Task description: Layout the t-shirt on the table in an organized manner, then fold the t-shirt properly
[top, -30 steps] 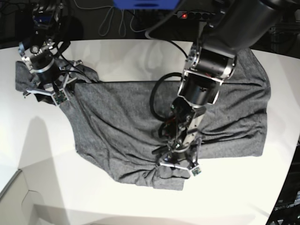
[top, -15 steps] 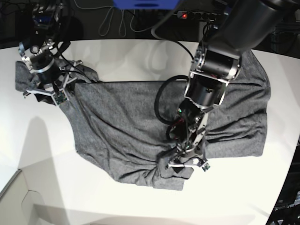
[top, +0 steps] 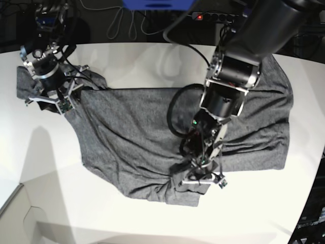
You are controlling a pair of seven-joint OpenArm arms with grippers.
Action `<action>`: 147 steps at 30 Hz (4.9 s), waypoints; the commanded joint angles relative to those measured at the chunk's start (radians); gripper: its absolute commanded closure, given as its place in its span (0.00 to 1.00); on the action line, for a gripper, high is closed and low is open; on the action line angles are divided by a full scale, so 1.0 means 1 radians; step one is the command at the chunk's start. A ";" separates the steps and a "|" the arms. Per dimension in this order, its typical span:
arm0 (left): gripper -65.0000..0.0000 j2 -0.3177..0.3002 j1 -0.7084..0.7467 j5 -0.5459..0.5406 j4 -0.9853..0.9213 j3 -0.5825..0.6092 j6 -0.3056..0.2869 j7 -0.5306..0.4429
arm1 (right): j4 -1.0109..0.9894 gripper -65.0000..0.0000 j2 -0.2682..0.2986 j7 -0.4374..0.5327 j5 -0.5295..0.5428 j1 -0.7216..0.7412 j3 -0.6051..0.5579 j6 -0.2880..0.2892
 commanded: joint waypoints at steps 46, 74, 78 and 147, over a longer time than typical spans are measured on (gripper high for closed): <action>1.00 -0.240 -0.156 0.011 0.308 0.195 -0.009 -0.022 | 0.009 0.47 -0.014 0.021 0.010 -0.019 0.002 -0.008; 0.51 -0.228 -0.062 0.011 0.194 0.052 -0.008 -0.025 | 0.012 0.47 -0.015 0.021 0.010 -0.022 -0.002 -0.008; 0.50 -0.156 -0.065 0.011 0.064 0.052 -0.009 -0.028 | 0.012 0.47 -0.029 0.021 0.010 -0.019 -0.004 -0.008; 0.51 -0.556 0.648 0.058 0.722 -0.218 -0.008 0.146 | -0.073 1.00 -0.021 0.021 0.008 0.072 0.039 -0.008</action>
